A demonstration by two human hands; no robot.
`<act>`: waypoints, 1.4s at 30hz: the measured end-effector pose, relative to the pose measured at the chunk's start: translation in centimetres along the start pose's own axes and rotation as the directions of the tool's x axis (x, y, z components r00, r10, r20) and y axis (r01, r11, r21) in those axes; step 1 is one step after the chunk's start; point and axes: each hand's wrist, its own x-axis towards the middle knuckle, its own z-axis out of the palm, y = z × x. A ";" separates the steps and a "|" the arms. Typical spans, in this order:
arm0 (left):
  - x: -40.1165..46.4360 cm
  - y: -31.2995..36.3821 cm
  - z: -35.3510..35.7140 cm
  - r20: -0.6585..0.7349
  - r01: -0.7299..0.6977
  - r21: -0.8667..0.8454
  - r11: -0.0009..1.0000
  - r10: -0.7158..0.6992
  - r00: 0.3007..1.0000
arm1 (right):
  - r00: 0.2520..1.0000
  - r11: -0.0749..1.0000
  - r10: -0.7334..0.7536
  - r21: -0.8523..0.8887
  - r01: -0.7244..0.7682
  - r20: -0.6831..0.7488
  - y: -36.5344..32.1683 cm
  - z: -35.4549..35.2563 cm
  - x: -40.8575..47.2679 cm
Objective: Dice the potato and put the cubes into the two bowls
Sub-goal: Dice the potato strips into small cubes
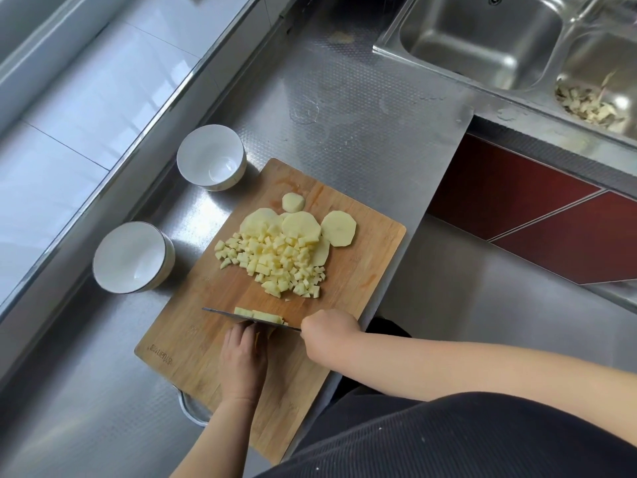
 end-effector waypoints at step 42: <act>-0.1 0.3 -1.5 0.239 0.518 -0.203 0.831 -0.471 0.849 | 0.999 0.992 0.033 0.119 -0.036 0.024 0.8 -0.1 0.1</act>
